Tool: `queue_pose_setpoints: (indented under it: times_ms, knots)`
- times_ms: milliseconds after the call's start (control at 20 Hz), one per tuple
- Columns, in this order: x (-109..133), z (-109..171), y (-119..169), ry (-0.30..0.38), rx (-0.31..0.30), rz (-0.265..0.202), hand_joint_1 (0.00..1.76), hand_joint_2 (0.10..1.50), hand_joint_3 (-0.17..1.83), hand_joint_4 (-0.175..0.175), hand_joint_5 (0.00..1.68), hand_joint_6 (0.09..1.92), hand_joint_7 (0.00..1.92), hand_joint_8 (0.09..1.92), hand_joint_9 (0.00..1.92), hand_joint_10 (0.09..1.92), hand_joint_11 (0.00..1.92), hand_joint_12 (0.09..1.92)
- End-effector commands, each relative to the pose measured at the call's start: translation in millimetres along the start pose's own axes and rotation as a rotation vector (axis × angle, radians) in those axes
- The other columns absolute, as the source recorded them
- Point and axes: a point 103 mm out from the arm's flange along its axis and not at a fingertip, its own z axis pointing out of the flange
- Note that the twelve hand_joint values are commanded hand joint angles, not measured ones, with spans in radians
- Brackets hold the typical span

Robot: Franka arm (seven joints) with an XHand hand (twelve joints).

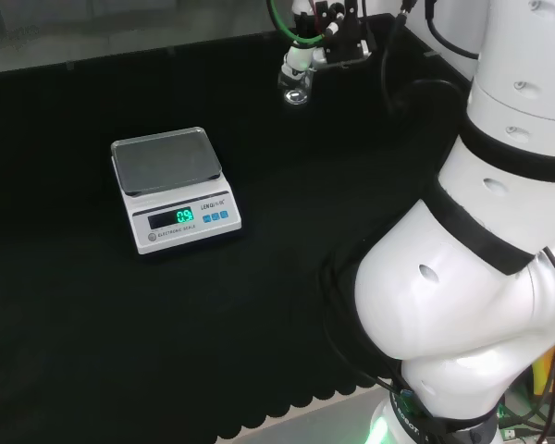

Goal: Put the beaker on the electronic balance.

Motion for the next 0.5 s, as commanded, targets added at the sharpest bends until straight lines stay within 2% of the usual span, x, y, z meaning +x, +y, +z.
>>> queue_pose_setpoints:
  times_ms: [50,300,500]
  knots:
    - [8.3,-4.8,-6.5,-0.004,0.005,0.024,1.13,1.03,0.03,-0.022,1.13,0.76,1.19,0.67,1.6,0.09,1.7,0.47]
    - [8.8,-6.4,-7.3,0.008,0.005,0.023,1.13,1.03,0.03,-0.024,1.13,0.76,1.19,0.67,1.6,0.09,1.7,0.47]
    - [2.9,-5.7,-2.1,0.02,0.018,0.002,1.13,1.03,0.03,-0.026,1.13,0.76,1.19,0.67,1.6,0.09,1.7,0.47]
